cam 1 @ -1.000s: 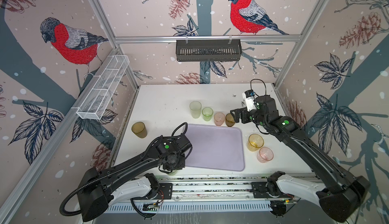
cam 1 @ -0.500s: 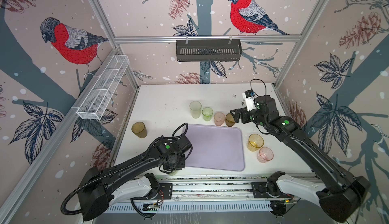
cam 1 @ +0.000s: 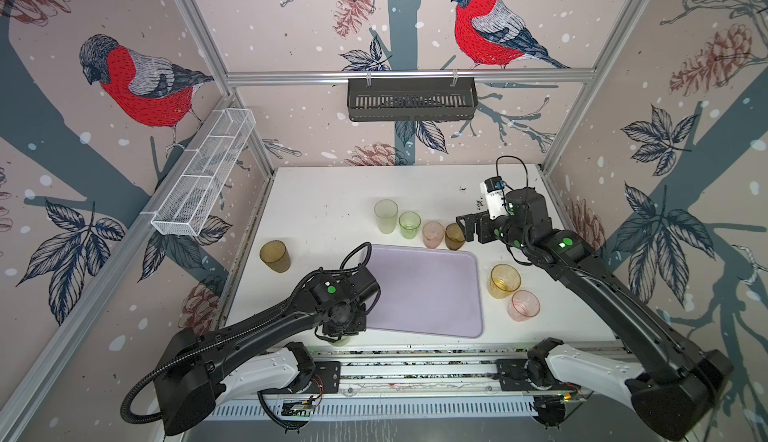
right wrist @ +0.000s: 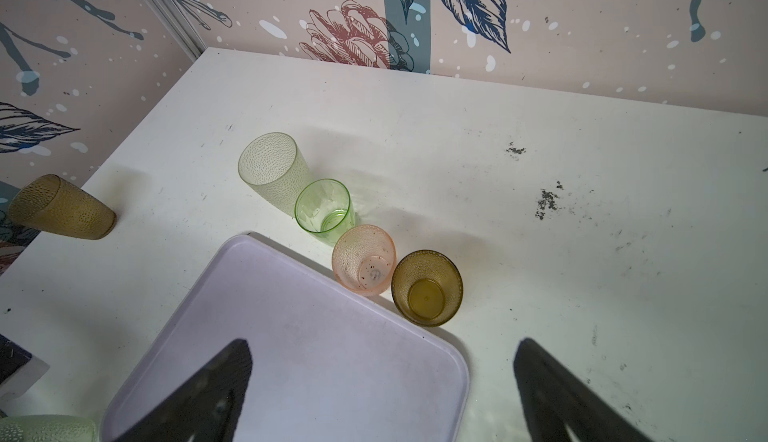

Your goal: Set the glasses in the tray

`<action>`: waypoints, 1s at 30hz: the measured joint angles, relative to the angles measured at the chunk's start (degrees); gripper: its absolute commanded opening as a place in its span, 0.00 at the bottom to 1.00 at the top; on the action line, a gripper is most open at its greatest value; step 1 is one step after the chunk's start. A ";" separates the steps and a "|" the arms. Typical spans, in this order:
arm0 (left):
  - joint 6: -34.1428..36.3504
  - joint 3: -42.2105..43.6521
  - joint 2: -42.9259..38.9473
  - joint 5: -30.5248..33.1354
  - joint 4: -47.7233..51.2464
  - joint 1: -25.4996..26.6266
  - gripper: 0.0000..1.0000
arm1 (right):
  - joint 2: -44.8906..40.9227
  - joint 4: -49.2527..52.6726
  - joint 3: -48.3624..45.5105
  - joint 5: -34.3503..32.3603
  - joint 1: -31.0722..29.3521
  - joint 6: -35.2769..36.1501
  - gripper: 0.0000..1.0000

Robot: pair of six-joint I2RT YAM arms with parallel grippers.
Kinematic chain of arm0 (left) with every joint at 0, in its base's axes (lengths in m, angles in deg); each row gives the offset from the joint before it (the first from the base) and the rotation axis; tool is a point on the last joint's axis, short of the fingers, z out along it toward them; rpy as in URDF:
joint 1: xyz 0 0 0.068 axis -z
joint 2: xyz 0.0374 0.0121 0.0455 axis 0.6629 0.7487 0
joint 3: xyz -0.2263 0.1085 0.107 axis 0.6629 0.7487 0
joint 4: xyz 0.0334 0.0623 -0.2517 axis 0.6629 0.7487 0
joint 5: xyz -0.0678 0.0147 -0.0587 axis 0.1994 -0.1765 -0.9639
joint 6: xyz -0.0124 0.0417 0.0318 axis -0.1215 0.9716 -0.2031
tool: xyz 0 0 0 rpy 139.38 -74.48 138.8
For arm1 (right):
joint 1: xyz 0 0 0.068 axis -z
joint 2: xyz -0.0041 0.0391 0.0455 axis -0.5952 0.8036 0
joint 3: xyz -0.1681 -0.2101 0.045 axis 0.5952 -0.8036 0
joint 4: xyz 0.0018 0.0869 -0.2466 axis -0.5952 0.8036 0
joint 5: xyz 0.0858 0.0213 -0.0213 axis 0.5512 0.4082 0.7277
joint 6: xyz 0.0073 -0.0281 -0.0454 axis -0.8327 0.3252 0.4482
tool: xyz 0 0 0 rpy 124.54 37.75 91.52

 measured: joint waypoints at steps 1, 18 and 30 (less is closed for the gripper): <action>0.00 0.00 -0.13 0.02 0.02 0.00 0.17 | -0.22 0.00 0.00 -0.15 0.00 0.02 1.00; -0.02 0.20 -0.59 0.11 0.24 0.00 0.10 | -1.75 -1.66 -0.02 -1.53 0.00 0.85 1.00; -0.02 -0.72 -0.85 0.66 2.14 0.00 0.01 | -2.16 -1.68 -0.02 -2.21 0.00 1.62 1.00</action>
